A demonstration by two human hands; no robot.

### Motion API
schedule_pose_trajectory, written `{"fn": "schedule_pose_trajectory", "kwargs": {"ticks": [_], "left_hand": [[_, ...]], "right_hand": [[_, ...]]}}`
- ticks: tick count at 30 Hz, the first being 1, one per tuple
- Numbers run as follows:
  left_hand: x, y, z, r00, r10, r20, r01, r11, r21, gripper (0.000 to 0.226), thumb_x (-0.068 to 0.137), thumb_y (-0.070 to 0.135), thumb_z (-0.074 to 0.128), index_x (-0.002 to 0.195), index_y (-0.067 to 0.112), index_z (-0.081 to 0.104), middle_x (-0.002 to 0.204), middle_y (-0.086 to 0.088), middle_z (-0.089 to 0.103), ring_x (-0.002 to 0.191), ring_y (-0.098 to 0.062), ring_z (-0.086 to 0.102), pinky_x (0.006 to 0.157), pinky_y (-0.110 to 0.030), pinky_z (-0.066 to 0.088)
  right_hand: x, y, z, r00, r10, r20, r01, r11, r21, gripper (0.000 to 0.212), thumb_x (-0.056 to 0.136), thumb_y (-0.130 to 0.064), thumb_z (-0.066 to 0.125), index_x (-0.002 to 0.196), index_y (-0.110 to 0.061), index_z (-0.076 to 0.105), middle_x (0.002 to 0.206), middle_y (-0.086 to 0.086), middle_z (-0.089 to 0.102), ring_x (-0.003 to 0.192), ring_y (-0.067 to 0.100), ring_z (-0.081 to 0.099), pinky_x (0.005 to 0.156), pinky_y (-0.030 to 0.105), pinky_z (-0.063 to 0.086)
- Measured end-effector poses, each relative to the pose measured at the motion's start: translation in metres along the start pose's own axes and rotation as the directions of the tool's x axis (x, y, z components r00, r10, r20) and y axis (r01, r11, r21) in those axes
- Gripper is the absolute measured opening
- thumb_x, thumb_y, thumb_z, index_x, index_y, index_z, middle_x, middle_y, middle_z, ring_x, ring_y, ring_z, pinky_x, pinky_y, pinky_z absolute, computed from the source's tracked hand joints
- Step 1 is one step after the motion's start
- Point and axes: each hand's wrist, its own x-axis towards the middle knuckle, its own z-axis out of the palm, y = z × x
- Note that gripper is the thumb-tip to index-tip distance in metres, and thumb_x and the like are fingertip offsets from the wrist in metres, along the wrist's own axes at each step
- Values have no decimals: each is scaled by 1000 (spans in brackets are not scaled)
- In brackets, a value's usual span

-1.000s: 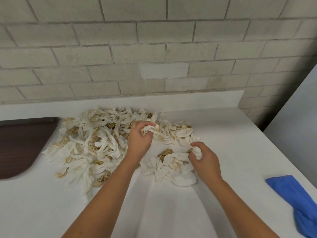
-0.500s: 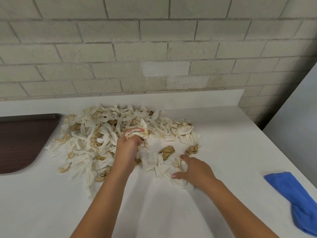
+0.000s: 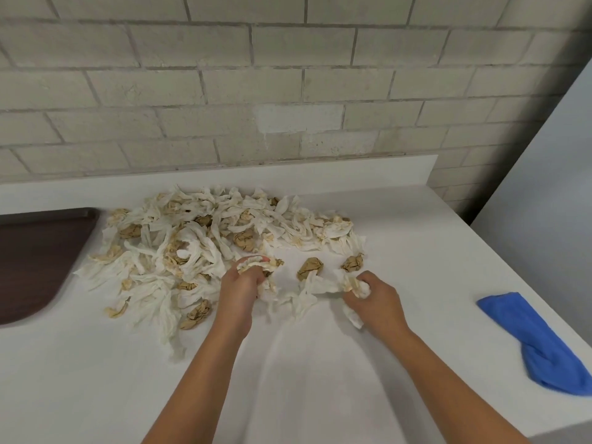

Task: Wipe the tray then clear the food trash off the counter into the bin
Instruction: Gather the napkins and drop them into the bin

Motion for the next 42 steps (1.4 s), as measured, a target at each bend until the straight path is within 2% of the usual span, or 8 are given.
{"fn": "schedule_pose_trajectory", "kwargs": {"ticks": [3, 9, 12, 23, 27, 33, 37, 42], "left_hand": [[1, -14, 10, 963, 253, 92, -269, 907, 323, 18, 87, 6, 53, 97, 17, 63, 110, -3, 50, 89, -8, 54, 74, -15, 41], [18, -73, 32, 794, 306, 526, -565, 50, 824, 57, 78, 52, 65, 118, 14, 55, 118, -10, 45, 108, -28, 47, 86, -34, 42], [20, -76, 36, 758, 334, 561, -590, -16, 807, 44, 85, 25, 64, 125, 11, 52, 121, -14, 46, 103, -28, 51, 83, -32, 45], [-16, -62, 36, 858, 334, 390, -492, 754, 435, 31, 76, -1, 68, 103, 14, 66, 103, -2, 50, 87, -13, 55, 67, -6, 39], [-30, -71, 48, 838, 357, 413, -534, 695, 481, 30, 81, 2, 65, 107, 14, 63, 113, -6, 45, 98, -18, 54, 75, -1, 36], [-41, -108, 88, 826, 264, 498, -550, 182, 815, 50, 85, 40, 63, 125, 13, 52, 124, -14, 41, 114, -31, 42, 94, -37, 39], [-57, -108, 115, 857, 239, 456, -507, 228, 831, 29, 92, 15, 53, 119, 6, 57, 110, -21, 49, 96, -36, 55, 80, -36, 46], [-141, -120, 154, 852, 119, 510, -454, 653, 606, 30, 83, 12, 68, 113, 11, 64, 100, -1, 63, 90, -14, 58, 71, -20, 39]], "right_hand": [[-7, -7, -7, 993, 4, -120, 15, 988, 156, 11, 79, -17, 68, 80, -16, 57, 71, -3, 63, 65, 12, 57, 57, 24, 41], [-29, -15, -15, 980, 23, -198, 59, 916, 398, 33, 79, -4, 60, 100, -28, 67, 94, -14, 70, 83, -2, 63, 71, 16, 47], [-46, -12, -17, 977, 22, -211, 81, 882, 465, 26, 82, 1, 57, 91, -20, 69, 83, -12, 70, 76, 4, 63, 67, 16, 48], [-87, 20, -28, 926, 377, 12, -183, 420, 889, 21, 86, -1, 40, 70, -11, 51, 51, 2, 43, 42, 13, 32, 37, 20, 26], [-92, 38, -37, 952, 296, 77, -198, 406, 892, 16, 80, -9, 43, 84, -7, 58, 50, 2, 44, 43, 13, 33, 38, 21, 27], [-111, 63, -70, 946, 317, 67, -224, 489, 843, 13, 79, -11, 48, 85, -12, 60, 57, 4, 46, 45, 15, 34, 46, 25, 22], [-132, 98, -106, 944, 321, 72, -228, 480, 847, 12, 80, -11, 48, 86, -13, 59, 62, 6, 47, 45, 14, 35, 45, 24, 23], [-165, 156, -141, 967, 229, 114, -196, 374, 906, 14, 84, -18, 46, 80, -5, 51, 53, 8, 42, 40, 15, 33, 37, 20, 26]]}}
